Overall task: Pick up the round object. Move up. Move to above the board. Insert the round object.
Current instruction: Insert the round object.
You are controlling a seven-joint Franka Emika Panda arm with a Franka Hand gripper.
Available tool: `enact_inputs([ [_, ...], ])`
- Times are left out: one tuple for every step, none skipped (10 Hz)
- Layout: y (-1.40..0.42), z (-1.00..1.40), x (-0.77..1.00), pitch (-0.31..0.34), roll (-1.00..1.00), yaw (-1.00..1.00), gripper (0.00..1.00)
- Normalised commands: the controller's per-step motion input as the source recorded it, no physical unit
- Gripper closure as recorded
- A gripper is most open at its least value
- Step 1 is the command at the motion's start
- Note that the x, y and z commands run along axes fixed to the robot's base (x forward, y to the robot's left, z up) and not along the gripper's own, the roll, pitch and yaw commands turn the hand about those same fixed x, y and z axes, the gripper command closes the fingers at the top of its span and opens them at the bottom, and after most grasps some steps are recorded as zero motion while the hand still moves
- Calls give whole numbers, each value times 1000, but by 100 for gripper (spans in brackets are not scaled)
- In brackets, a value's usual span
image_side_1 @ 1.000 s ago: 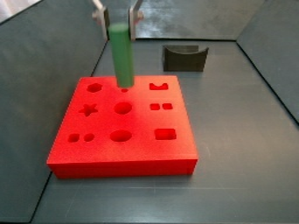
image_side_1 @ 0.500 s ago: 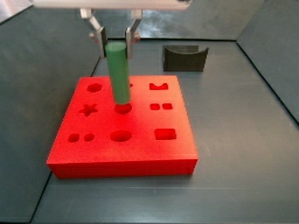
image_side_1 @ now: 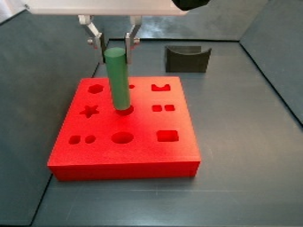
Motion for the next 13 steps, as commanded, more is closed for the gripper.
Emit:
enact_inputs([
  [0, 0, 0, 0, 9, 0, 100],
  [0, -74, -14, 0, 124, 57, 100],
  [0, -106, -23, 0, 154, 89, 100],
  [0, -14, 0, 0, 30, 20, 100],
  [0, -20, 0, 0, 0, 0, 100],
  [0, -40, 0, -1, 0, 0, 100],
  [0, -57, 0, -7, 0, 0, 100],
  [0, -77, 0, -14, 0, 0, 100],
  [0, -91, 0, -20, 0, 0, 100],
  [0, -94, 0, -13, 0, 0, 100],
  [0, -100, 0, -10, 0, 0, 100],
  [0, -106, 0, -9, 0, 0, 100],
  [0, -117, 0, -14, 0, 0, 100],
])
